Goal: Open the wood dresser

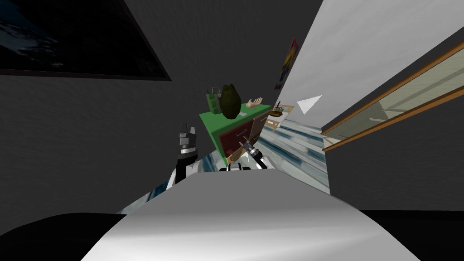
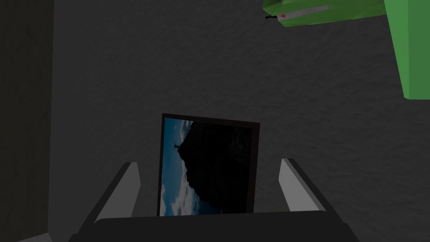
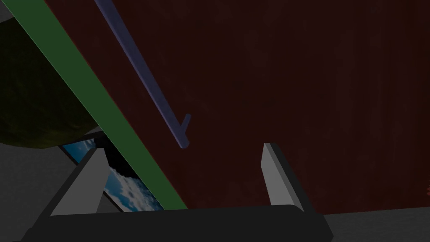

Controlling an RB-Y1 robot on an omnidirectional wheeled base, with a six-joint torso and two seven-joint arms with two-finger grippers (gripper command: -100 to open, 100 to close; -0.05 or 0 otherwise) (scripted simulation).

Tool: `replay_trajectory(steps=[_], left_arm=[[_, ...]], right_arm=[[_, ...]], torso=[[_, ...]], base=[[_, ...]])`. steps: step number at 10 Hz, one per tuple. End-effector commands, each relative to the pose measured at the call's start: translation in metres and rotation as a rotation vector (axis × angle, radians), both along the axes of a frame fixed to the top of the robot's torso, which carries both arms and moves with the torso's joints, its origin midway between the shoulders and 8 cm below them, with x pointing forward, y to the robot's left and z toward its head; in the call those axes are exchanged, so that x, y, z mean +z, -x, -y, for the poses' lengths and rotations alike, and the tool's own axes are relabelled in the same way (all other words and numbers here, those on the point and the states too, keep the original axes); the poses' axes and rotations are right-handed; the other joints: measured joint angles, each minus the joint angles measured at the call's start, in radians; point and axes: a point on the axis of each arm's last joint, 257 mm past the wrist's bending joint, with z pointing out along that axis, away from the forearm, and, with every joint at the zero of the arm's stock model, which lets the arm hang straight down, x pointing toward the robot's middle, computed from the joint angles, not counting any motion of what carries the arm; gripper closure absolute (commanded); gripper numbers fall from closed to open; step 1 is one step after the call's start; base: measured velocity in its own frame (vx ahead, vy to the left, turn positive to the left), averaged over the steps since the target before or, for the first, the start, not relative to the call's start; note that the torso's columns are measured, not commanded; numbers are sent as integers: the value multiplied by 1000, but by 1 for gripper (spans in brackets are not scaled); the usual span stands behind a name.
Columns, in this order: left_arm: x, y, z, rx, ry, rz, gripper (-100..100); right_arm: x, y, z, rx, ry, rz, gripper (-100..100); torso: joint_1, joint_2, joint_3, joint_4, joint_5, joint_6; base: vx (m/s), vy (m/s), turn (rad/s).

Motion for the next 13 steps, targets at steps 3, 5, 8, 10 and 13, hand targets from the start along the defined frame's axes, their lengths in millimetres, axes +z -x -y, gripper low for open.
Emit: replay_trajectory(steps=[3, 5, 8, 10, 13], left_arm=[[0, 0, 0, 0, 0, 0, 0], [0, 0, 0, 0, 0, 0, 0], [0, 0, 0, 0, 0, 0, 0], [0, 0, 0, 0, 0, 0, 0], [0, 0, 0, 0, 0, 0, 0]], right_arm=[[8, -4, -33, -13, -16, 45, -100], [6, -17, -22, -41, -3, 46, -100], [7, -45, -4, -99, 7, 50, -100], [5, -68, 17, -163, 12, 45, -100], [7, -93, 34, -219, 11, 41, -100]], torso=[[-1, 1, 0, 0, 0, 0], [-2, 1, 0, 0, 0, 0], [-2, 2, 2, 1, -1, 1], [0, 1, 0, 0, 0, 0], [0, -1, -1, 0, 0, 0]], base=[[13, 28, -26], [-19, -6, 106], [-93, -44, 196], [-115, -44, 274], [-98, -27, 186]])
